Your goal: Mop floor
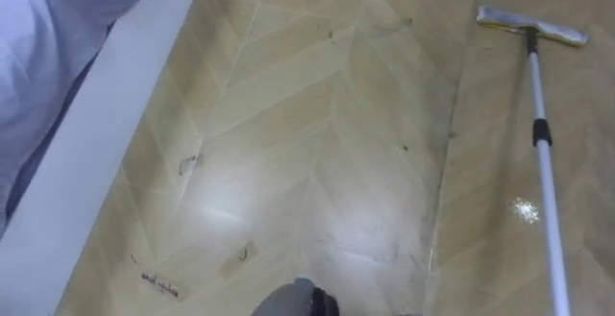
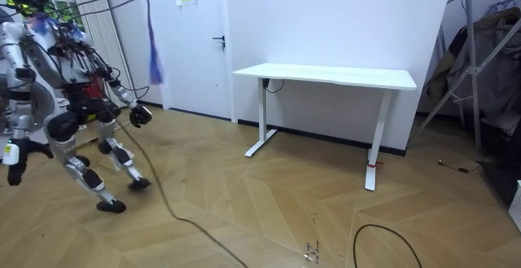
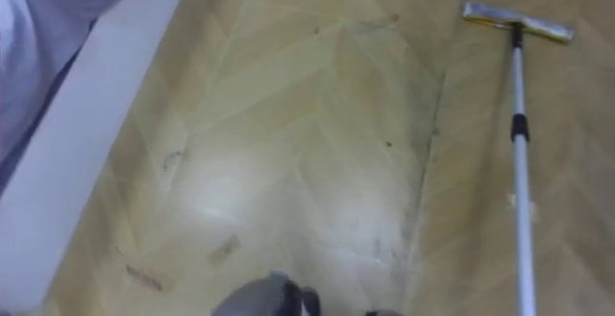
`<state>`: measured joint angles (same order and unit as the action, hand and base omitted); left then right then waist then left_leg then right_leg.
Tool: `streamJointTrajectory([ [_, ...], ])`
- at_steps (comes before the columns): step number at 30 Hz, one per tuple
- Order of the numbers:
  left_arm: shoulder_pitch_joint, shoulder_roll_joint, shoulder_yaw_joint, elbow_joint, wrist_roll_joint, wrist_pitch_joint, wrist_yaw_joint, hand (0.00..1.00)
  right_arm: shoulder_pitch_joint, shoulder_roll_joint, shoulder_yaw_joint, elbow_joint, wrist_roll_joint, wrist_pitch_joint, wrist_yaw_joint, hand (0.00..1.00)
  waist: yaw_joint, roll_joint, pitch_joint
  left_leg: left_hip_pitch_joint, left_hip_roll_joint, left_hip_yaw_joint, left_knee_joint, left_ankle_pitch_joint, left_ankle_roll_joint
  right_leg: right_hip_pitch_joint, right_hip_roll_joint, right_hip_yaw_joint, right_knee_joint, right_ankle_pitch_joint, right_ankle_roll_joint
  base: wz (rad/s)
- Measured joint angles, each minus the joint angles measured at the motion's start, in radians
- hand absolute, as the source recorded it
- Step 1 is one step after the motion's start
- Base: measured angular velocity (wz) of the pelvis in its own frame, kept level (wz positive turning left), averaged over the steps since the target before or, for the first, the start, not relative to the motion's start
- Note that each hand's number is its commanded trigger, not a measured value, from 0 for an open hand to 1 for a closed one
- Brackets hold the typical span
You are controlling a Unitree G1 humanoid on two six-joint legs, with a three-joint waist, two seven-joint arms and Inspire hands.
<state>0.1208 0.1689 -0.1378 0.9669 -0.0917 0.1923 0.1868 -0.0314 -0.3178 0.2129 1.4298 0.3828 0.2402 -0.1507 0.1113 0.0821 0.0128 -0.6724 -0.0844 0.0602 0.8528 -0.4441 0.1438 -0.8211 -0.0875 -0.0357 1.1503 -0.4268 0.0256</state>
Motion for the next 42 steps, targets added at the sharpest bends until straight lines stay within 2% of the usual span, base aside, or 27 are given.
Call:
streamJointTrajectory([
  [1,0.002,0.000,-0.002,-0.001,0.000,0.001,0.001,0.00,0.006,0.012,0.000,-0.001,0.000,0.000,-0.006,1.00,-0.001,0.000,0.0011,0.015,0.000,-0.011,-0.012,-0.003,-0.006,-0.016,0.006,-0.004,-0.057,0.006,-0.007,-0.31],
  [3,0.015,-0.002,-0.002,0.001,0.006,0.010,0.005,0.00,0.022,0.053,-0.013,-0.006,0.000,0.003,-0.013,1.00,-0.012,-0.005,0.0027,0.087,0.002,-0.037,-0.056,-0.032,-0.029,-0.028,0.010,-0.023,-0.344,0.087,-0.028,-0.09],
  [4,0.022,-0.003,-0.002,0.004,0.008,0.013,0.007,0.00,0.024,0.060,-0.021,-0.006,-0.001,0.009,-0.012,1.00,-0.020,-0.009,0.0057,0.105,0.004,-0.045,-0.058,-0.042,-0.036,-0.026,0.009,-0.025,-0.367,0.131,-0.035,0.16],
  [5,0.035,-0.005,-0.002,0.013,0.007,0.027,0.007,0.00,0.024,0.066,-0.029,-0.013,-0.005,0.027,-0.008,1.00,-0.025,-0.018,0.0029,0.133,0.011,-0.057,-0.053,-0.064,-0.053,0.005,0.010,-0.047,-0.373,0.164,-0.054,0.11],
  [6,0.040,-0.005,0.000,0.027,0.006,0.042,0.006,0.00,0.009,0.064,-0.045,-0.017,-0.016,0.046,-0.008,1.00,-0.019,-0.018,0.0024,0.146,0.029,-0.061,-0.030,-0.084,-0.075,0.030,0.009,-0.081,-0.361,0.170,-0.069,0.04],
  [8,0.040,-0.003,0.008,0.036,-0.010,0.063,0.009,0.00,-0.048,0.051,-0.061,-0.018,-0.045,0.068,-0.007,1.00,-0.017,-0.030,0.0021,0.139,0.051,-0.049,0.051,-0.080,-0.091,0.042,0.015,-0.099,-0.317,0.129,-0.104,-0.03],
  [9,0.040,-0.002,0.010,0.037,-0.038,0.070,0.021,0.00,-0.107,0.032,-0.060,-0.009,-0.057,0.083,0.003,1.00,-0.008,-0.053,0.0095,0.118,0.070,-0.028,0.137,-0.061,-0.122,0.042,0.019,-0.103,-0.276,0.103,-0.113,-0.12],
  [10,0.040,-0.001,0.010,0.037,-0.053,0.070,0.025,0.00,-0.136,0.022,-0.057,-0.009,-0.062,0.083,0.007,1.00,0.005,-0.063,0.0108,0.101,0.075,-0.021,0.188,-0.045,-0.143,0.042,0.021,-0.106,-0.257,0.086,-0.120,-0.33],
  [11,0.040,0.000,0.010,0.033,-0.081,0.062,0.031,0.00,-0.201,-0.004,-0.049,-0.010,-0.065,0.079,0.019,1.00,0.031,-0.079,0.0113,0.060,0.097,-0.021,0.291,0.001,-0.169,0.042,0.032,-0.111,-0.227,0.063,-0.133,-0.33],
  [12,0.040,0.001,0.010,0.029,-0.108,0.056,0.041,0.00,-0.276,-0.026,-0.039,-0.015,-0.078,0.068,0.029,1.00,0.040,-0.085,0.0130,0.016,0.112,-0.022,0.390,0.071,-0.175,0.047,0.046,-0.112,-0.207,0.036,-0.143,-0.27],
  [13,0.042,0.002,0.009,0.025,-0.113,0.054,0.045,0.00,-0.310,-0.035,-0.037,-0.019,-0.080,0.055,0.033,1.00,0.044,-0.100,0.0219,-0.005,0.117,-0.025,0.431,0.110,-0.181,0.049,0.050,-0.113,-0.198,0.029,-0.149,-0.10],
  [14,0.046,0.007,0.004,0.017,-0.114,0.048,0.046,0.00,-0.361,-0.049,-0.032,-0.027,-0.075,0.033,0.039,1.00,0.054,-0.108,0.0237,-0.046,0.126,-0.032,0.489,0.161,-0.188,0.055,0.063,-0.110,-0.189,0.013,-0.158,0.00],
  [15,0.046,0.012,0.003,0.013,-0.111,0.048,0.046,0.00,-0.404,-0.048,-0.016,0.004,-0.062,0.057,0.046,1.00,0.064,-0.128,0.0298,-0.087,0.127,-0.040,0.508,0.154,-0.185,0.065,0.073,-0.109,-0.191,0.005,-0.162,0.00],
  [17,0.065,0.012,0.002,0.011,-0.110,0.048,0.039,0.00,-0.386,-0.040,-0.011,0.013,-0.050,0.053,0.046,1.00,0.089,-0.148,0.0318,-0.135,0.129,-0.041,0.450,0.128,-0.175,0.085,0.082,-0.112,-0.206,0.001,-0.166,-0.07],
  [19,0.085,0.003,-0.002,0.004,-0.110,0.056,0.027,0.00,-0.376,-0.047,-0.006,0.002,-0.047,0.043,0.054,1.00,0.083,-0.139,0.0316,-0.150,0.130,-0.037,0.262,0.080,-0.168,0.105,0.085,-0.119,-0.233,0.003,-0.161,-0.06],
  [20,0.080,0.006,-0.002,0.004,-0.108,0.058,0.020,0.00,-0.359,-0.047,-0.008,0.002,-0.048,0.029,0.056,1.00,0.079,-0.132,0.0303,-0.132,0.132,-0.030,0.144,0.065,-0.157,0.122,0.085,-0.119,-0.260,0.008,-0.148,0.21],
  [22,0.067,0.003,-0.002,0.004,-0.087,0.050,0.015,0.00,-0.331,-0.049,-0.017,0.011,-0.051,0.007,0.055,1.00,0.067,-0.105,0.0262,-0.076,0.131,-0.003,0.037,0.042,-0.118,0.153,0.082,-0.130,-0.319,0.022,-0.124,0.35],
  [23,0.056,0.001,0.000,0.007,-0.070,0.048,0.014,0.00,-0.304,-0.045,-0.035,0.011,-0.040,-0.007,0.054,1.00,0.057,-0.085,0.0252,-0.049,0.121,-0.002,-0.003,0.058,-0.084,0.187,0.073,-0.143,-0.357,0.032,-0.111,0.37],
  [24,0.052,-0.001,0.002,0.010,-0.060,0.048,0.015,0.00,-0.284,-0.042,-0.041,0.011,-0.032,-0.013,0.055,1.00,0.056,-0.079,0.0236,-0.029,0.113,-0.003,-0.023,0.064,-0.078,0.209,0.068,-0.145,-0.374,0.037,-0.104,0.47],
  [26,0.053,-0.003,0.006,0.027,-0.030,0.050,0.015,0.00,-0.192,-0.032,-0.039,0.023,-0.031,-0.025,0.055,1.00,0.044,-0.054,0.0098,0.083,0.063,-0.009,-0.113,0.080,-0.062,0.315,0.033,-0.150,-0.425,0.036,-0.079,0.47],
  [27,0.060,-0.006,0.017,0.026,-0.018,0.057,0.016,0.00,-0.150,-0.033,-0.038,0.049,-0.038,-0.026,0.048,1.00,0.030,-0.050,0.0073,0.136,0.042,-0.013,-0.146,0.083,-0.054,0.366,0.017,-0.156,-0.442,0.029,-0.066,0.42],
  [29,0.063,-0.008,0.030,0.027,0.015,0.062,0.016,0.00,-0.067,-0.030,-0.039,0.055,-0.083,-0.025,0.032,1.00,0.004,-0.029,-0.0059,0.193,0.024,-0.027,-0.175,0.080,-0.044,0.427,-0.004,-0.169,-0.454,0.026,-0.060,0.32],
  [32,0.062,-0.014,0.069,0.044,0.060,0.062,0.017,0.00,0.032,0.011,-0.038,0.051,-0.133,-0.008,0.020,1.00,-0.015,-0.039,-0.0097,0.285,0.017,-0.016,-0.233,0.078,-0.041,0.482,-0.015,-0.159,-0.448,0.038,-0.044,-0.08],
  [33,0.062,-0.020,0.074,0.054,0.068,0.062,0.017,0.00,0.048,0.033,-0.039,0.048,-0.159,-0.001,0.021,1.00,-0.034,-0.042,-0.0096,0.318,0.019,-0.014,-0.251,0.078,-0.041,0.508,-0.013,-0.160,-0.469,0.045,-0.041,-0.19],
  [37,0.061,-0.037,0.078,0.084,0.110,0.060,0.006,0.00,0.068,0.063,-0.040,0.042,-0.205,0.003,0.033,1.00,-0.063,-0.054,-0.0079,0.420,0.025,0.004,-0.323,0.087,-0.045,0.634,0.014,-0.161,-0.606,0.051,-0.035,-0.24],
  [40,0.073,-0.034,0.083,0.097,0.131,0.064,0.002,0.00,0.080,0.065,-0.051,0.012,-0.234,0.025,0.057,1.00,-0.074,-0.070,-0.0080,0.512,0.024,0.018,-0.421,0.121,-0.044,0.705,0.022,-0.153,-0.695,0.086,-0.031,-0.12],
  [42,0.095,-0.029,0.085,0.094,0.135,0.078,0.002,0.00,0.091,0.075,-0.054,-0.030,-0.260,0.057,0.070,1.00,-0.083,-0.093,-0.0083,0.578,0.022,0.017,-0.504,0.152,-0.050,0.770,0.032,-0.154,-0.776,0.119,-0.033,-0.11],
])
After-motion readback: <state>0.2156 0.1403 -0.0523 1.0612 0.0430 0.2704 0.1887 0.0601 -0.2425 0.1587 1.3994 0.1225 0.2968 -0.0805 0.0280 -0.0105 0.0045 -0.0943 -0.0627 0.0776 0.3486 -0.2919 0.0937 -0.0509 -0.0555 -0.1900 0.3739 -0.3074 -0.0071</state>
